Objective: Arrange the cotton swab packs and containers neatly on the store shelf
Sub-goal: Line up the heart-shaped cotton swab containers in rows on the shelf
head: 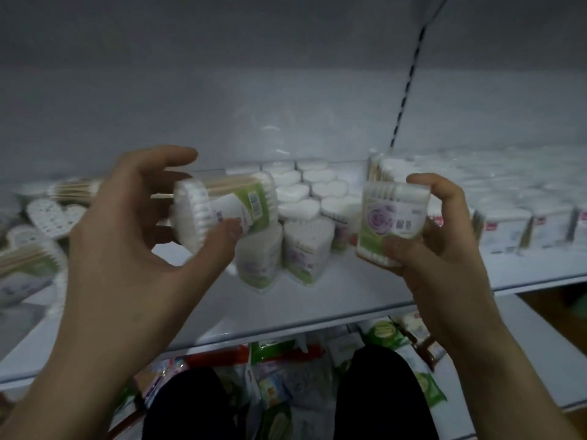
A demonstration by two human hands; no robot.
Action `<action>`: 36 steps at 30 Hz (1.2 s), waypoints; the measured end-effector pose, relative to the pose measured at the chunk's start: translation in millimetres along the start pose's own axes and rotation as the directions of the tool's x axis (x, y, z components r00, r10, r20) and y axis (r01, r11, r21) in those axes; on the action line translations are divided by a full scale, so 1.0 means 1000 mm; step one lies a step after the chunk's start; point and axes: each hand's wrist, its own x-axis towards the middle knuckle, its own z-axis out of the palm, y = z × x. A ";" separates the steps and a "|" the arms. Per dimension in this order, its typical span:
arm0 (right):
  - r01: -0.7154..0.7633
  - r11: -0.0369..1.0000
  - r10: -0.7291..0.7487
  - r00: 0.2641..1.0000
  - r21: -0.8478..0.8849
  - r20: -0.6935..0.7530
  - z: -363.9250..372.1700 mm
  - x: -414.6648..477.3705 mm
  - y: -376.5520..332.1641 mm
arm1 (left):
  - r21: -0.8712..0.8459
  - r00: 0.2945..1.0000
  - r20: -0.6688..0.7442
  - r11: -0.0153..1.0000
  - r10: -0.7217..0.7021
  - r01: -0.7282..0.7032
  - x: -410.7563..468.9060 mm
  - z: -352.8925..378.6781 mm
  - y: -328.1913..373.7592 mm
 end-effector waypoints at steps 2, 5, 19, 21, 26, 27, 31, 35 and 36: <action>0.048 0.985 -0.053 0.998 -0.165 -0.029 -0.011 -0.001 0.009 | -0.043 1.000 0.005 0.999 0.000 0.000 -0.001 0.007 -0.001; 0.060 0.910 -0.055 0.998 -0.410 0.025 -0.021 0.000 0.023 | -0.091 1.000 0.014 0.996 0.011 -0.010 0.001 0.011 -0.004; 0.160 0.728 -0.085 0.986 -0.666 0.144 -0.018 0.004 0.053 | 0.004 0.999 -0.037 0.999 -0.035 0.035 -0.003 0.000 -0.034; 0.166 0.708 -0.091 0.985 -0.687 0.145 -0.019 0.003 0.046 | 0.036 0.999 -0.041 0.999 -0.027 0.029 -0.002 -0.008 -0.039; 0.396 0.537 -0.293 0.916 -0.745 0.275 0.010 0.030 -0.005 | 0.160 0.999 -0.041 0.987 0.002 0.005 0.011 -0.045 -0.045; 0.450 0.495 -0.281 0.893 -0.743 0.352 0.024 0.042 -0.014 | 0.171 0.999 -0.053 0.985 -0.008 0.017 0.014 -0.052 -0.045; 0.620 0.395 -0.065 0.755 -0.678 0.652 0.100 0.099 -0.031 | 0.259 0.998 -0.051 0.965 -0.026 0.039 0.025 -0.070 -0.042; 0.747 0.252 0.193 0.585 -0.616 0.788 0.176 0.156 -0.005 | 0.348 0.998 -0.027 0.935 -0.058 0.064 0.030 -0.080 -0.047; 0.764 0.203 0.250 0.564 -0.612 0.787 0.191 0.167 0.005 | 0.357 0.998 -0.027 0.932 -0.061 0.066 0.030 -0.082 -0.049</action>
